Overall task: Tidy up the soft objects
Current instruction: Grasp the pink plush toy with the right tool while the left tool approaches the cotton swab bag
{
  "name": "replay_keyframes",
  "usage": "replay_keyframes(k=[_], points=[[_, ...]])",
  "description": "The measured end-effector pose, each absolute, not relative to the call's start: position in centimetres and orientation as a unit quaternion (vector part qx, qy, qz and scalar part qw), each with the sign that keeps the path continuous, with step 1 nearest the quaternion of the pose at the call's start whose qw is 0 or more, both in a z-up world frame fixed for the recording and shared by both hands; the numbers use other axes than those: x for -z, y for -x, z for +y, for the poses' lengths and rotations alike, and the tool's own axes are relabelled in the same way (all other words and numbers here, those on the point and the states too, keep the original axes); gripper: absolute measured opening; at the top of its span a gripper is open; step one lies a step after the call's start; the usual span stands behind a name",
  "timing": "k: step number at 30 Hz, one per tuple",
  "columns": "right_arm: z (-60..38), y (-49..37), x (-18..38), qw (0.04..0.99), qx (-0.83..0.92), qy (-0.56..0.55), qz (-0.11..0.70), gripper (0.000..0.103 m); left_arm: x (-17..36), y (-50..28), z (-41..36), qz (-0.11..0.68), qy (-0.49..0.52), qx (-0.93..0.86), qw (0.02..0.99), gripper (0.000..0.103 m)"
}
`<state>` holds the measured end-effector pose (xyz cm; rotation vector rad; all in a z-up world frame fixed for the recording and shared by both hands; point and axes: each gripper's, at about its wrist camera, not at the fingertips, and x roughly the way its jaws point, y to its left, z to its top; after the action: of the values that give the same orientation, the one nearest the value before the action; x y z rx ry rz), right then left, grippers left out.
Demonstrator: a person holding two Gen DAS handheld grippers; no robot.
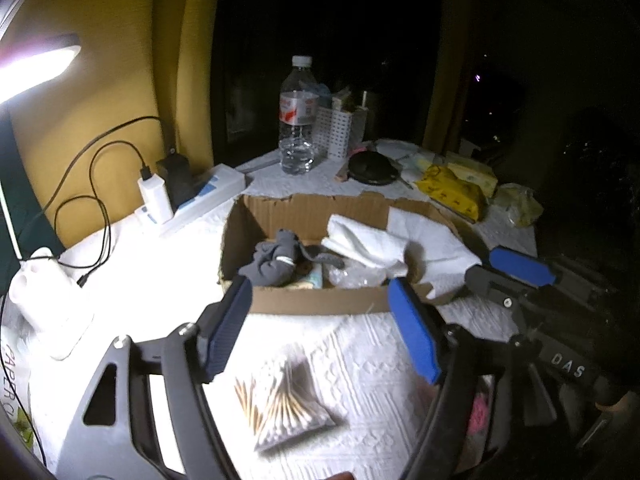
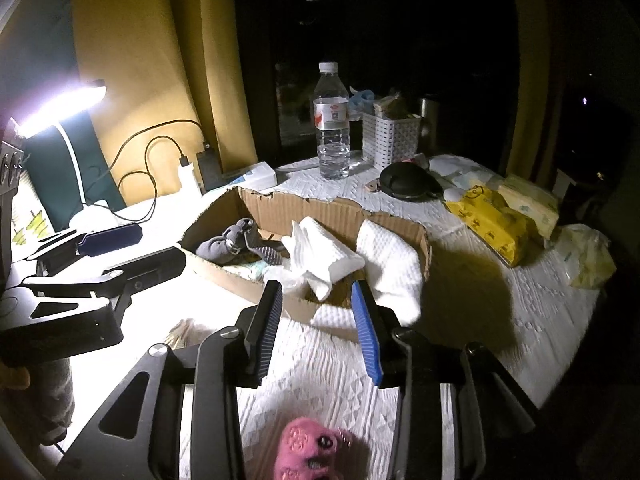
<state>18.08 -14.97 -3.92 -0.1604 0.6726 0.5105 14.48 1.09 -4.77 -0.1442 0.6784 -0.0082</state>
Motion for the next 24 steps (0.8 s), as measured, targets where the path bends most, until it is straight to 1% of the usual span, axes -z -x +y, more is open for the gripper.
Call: replay_keyframes(k=[6,24], points=[[-16.3,-16.6,4.2,0.911,-0.238,0.07,0.331,0.04,5.1,-13.0,0.3,0.333,0.072,0.017,0.94,0.078],[-18.0,-13.7,8.4,0.898,-0.23,0.056,0.371,0.041,8.4,-10.3,-0.5,0.371,0.072,0.021,0.926,0.078]])
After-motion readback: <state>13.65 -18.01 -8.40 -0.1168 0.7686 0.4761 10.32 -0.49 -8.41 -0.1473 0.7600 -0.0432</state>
